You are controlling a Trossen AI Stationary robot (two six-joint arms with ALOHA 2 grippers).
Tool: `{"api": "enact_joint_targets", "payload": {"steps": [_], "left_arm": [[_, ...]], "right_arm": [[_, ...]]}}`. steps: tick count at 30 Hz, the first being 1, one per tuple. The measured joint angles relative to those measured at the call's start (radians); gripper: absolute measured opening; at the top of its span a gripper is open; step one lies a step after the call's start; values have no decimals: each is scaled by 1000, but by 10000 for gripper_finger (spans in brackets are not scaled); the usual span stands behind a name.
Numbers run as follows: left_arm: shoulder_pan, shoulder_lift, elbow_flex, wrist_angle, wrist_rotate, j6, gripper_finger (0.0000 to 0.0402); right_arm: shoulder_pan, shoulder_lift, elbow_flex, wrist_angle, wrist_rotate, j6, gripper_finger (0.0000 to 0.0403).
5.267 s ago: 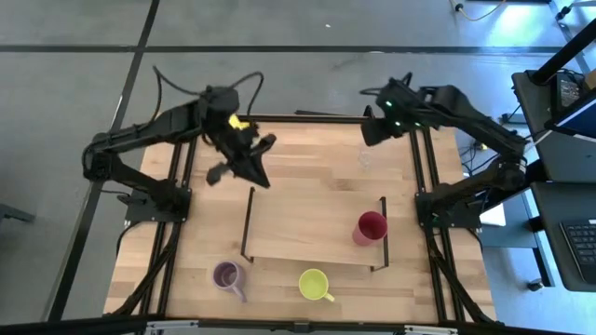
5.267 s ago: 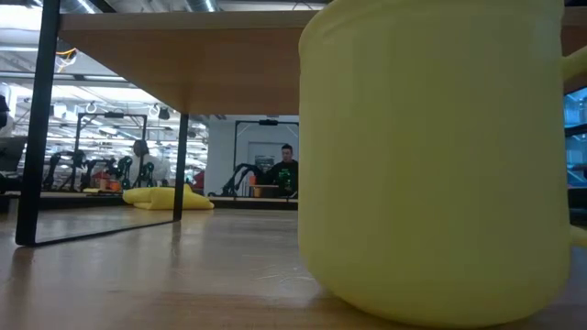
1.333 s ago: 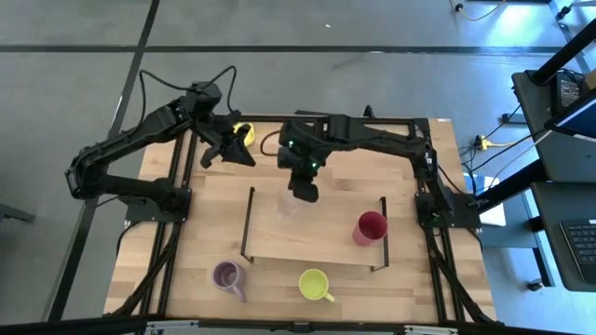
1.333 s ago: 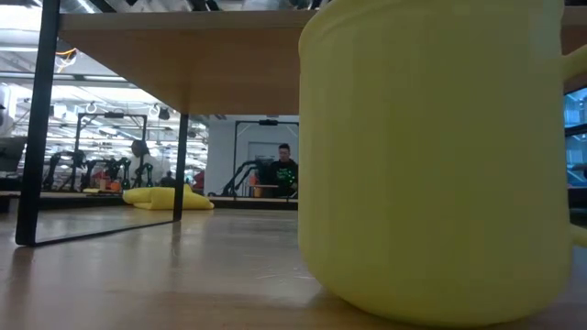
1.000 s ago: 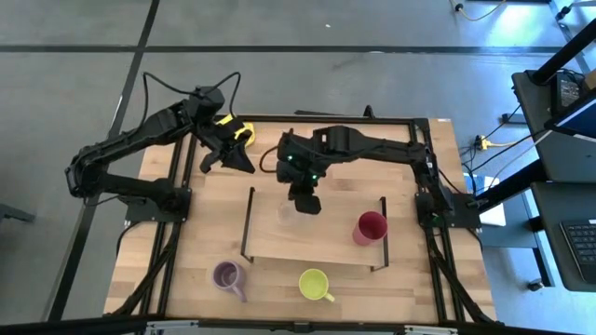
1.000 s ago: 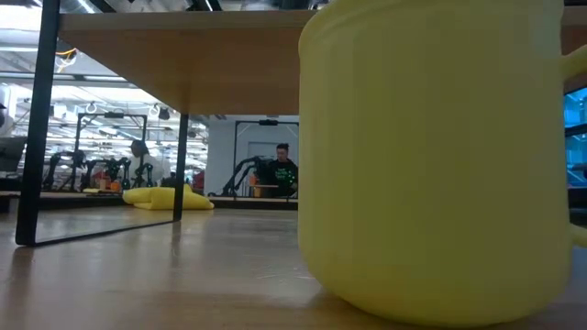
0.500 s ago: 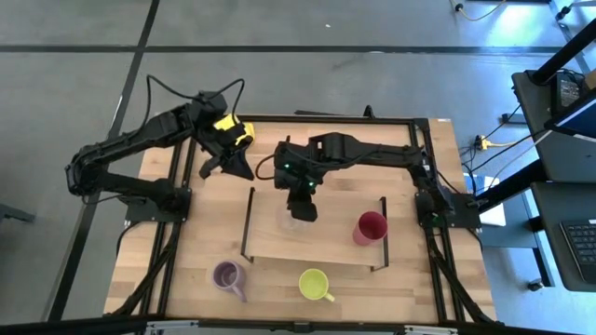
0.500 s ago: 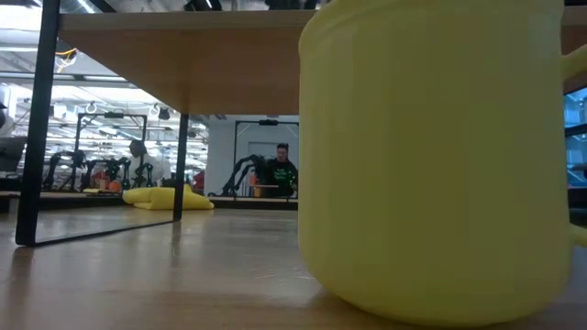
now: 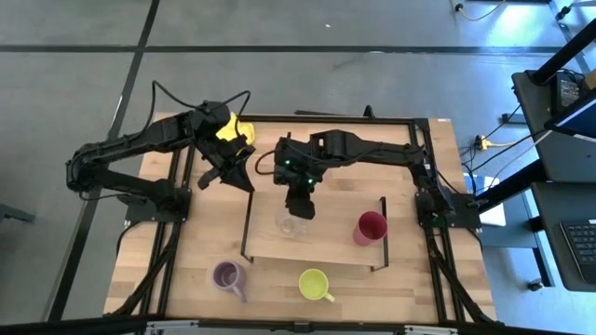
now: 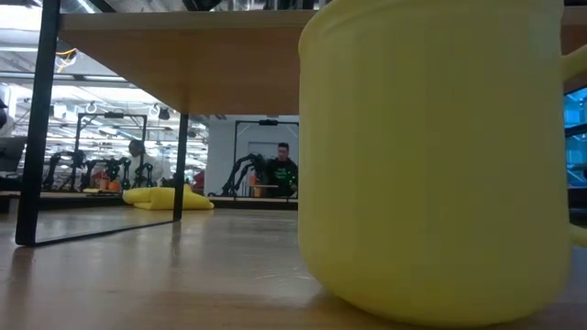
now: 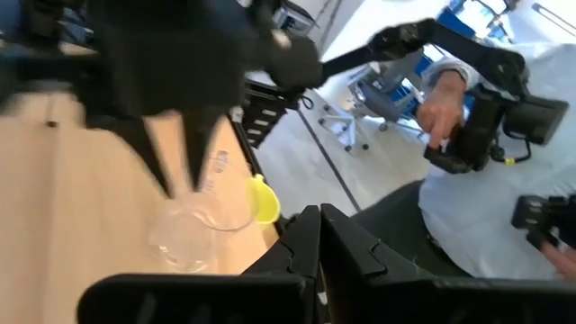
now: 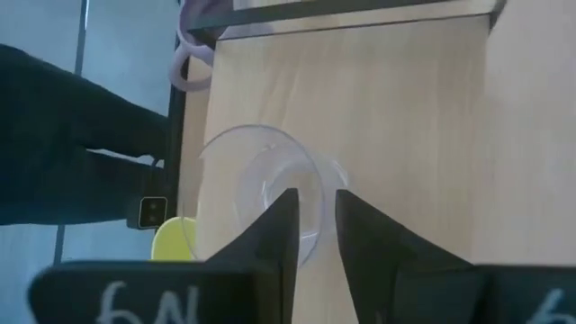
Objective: Stack small to large cups/mugs on shelf
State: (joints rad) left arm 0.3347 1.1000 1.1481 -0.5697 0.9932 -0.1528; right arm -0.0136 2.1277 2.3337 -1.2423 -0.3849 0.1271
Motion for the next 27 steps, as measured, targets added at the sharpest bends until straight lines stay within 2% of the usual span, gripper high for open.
{"api": "enact_joint_targets", "payload": {"steps": [4,9,16,19,23,27], "left_arm": [[-50,4,0,0,-26,0,21],[-89,35,-1,9,-56,-2,42],[-135,155,-2,-17,-236,-83,83],[-170,186,-2,-30,-317,-114,102],[-211,214,-2,10,-403,-233,114],[-255,217,-1,95,-436,-334,113]], "right_arm": [[-29,-8,22,51,50,3,93],[-76,-30,22,90,59,64,146],[-147,-72,20,98,203,78,206],[-180,-119,22,101,259,78,217],[-225,-191,21,99,336,75,221],[-262,-255,21,88,373,72,217]]}}
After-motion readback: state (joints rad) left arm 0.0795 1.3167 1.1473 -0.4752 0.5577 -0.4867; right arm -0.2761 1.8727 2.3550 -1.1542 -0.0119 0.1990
